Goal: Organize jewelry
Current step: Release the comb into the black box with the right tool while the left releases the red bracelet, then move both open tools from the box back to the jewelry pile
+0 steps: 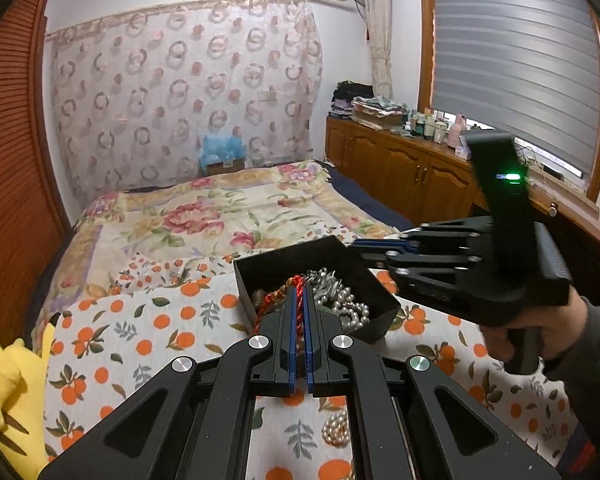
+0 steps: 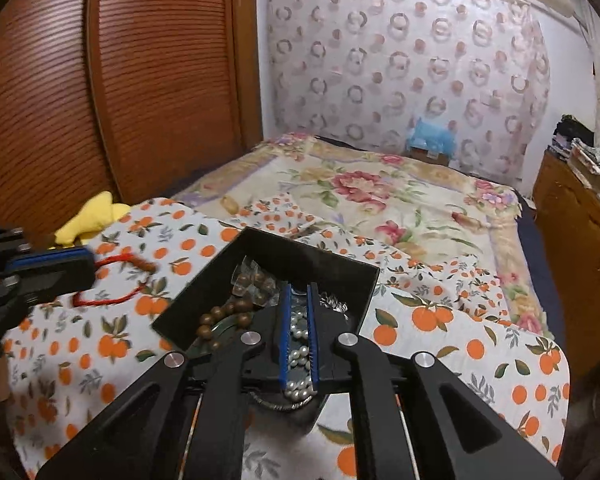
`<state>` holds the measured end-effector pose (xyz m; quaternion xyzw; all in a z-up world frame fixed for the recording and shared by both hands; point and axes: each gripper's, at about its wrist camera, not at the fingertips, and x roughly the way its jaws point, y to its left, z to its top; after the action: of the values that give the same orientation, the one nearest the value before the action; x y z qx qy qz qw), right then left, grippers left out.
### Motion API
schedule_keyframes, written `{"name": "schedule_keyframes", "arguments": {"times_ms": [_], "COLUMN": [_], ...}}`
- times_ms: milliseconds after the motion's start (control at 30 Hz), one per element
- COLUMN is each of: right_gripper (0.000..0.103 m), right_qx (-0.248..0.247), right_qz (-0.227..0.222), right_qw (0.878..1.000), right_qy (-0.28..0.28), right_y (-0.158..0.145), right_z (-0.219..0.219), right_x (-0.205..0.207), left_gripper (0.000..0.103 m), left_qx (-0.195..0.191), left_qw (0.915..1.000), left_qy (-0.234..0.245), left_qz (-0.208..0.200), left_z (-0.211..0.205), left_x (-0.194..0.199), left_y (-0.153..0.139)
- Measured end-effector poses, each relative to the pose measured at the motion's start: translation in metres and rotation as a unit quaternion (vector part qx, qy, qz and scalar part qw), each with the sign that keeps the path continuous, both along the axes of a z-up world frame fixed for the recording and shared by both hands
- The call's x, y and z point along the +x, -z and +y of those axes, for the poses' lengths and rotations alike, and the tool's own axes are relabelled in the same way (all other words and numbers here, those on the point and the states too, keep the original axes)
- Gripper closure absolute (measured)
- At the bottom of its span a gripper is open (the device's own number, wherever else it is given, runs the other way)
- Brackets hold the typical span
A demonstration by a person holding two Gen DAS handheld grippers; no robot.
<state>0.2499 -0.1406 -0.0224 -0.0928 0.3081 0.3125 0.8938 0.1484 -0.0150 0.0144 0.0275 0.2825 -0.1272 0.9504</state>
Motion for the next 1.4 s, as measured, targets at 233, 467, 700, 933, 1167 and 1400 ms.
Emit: {"name": "schedule_keyframes", "arguments": {"times_ms": [233,467,700,933,1167,1400], "right_gripper": [0.094,0.094,0.094,0.094,0.079,0.079], "right_qx": [-0.003,-0.004,0.007,0.015,0.008,-0.016], "right_qz": [-0.001,0.007,0.011,0.024,0.037,0.067], "right_qw": [1.0,1.0,1.0,1.0,0.999,0.998], "right_qy": [0.018,0.027,0.025,0.011,0.005,0.008], "right_y": [-0.002,0.007,0.015,0.025,0.04,0.058], "right_z": [-0.023,-0.039,-0.049,-0.044,-0.044,-0.056], "right_x": [-0.009,-0.015,-0.033,-0.053,-0.083,-0.103], "left_gripper": [0.101,0.101,0.099,0.099,0.099,0.099], "left_qx": [0.014,0.017,0.001,0.005,0.002,0.004], "left_qw": [0.9999,0.9997,0.9996,0.9993,0.9974,0.9947], "left_qy": [0.001,0.005,0.001,0.005,0.015,0.027], "left_qz": [0.007,0.018,0.027,0.036,0.071,0.099], "left_z": [-0.011,-0.024,-0.022,-0.015,-0.005,-0.007], "left_x": [0.021,0.044,0.043,0.018,-0.012,-0.026], "left_y": [0.001,0.001,0.001,0.015,0.047,0.073]}}
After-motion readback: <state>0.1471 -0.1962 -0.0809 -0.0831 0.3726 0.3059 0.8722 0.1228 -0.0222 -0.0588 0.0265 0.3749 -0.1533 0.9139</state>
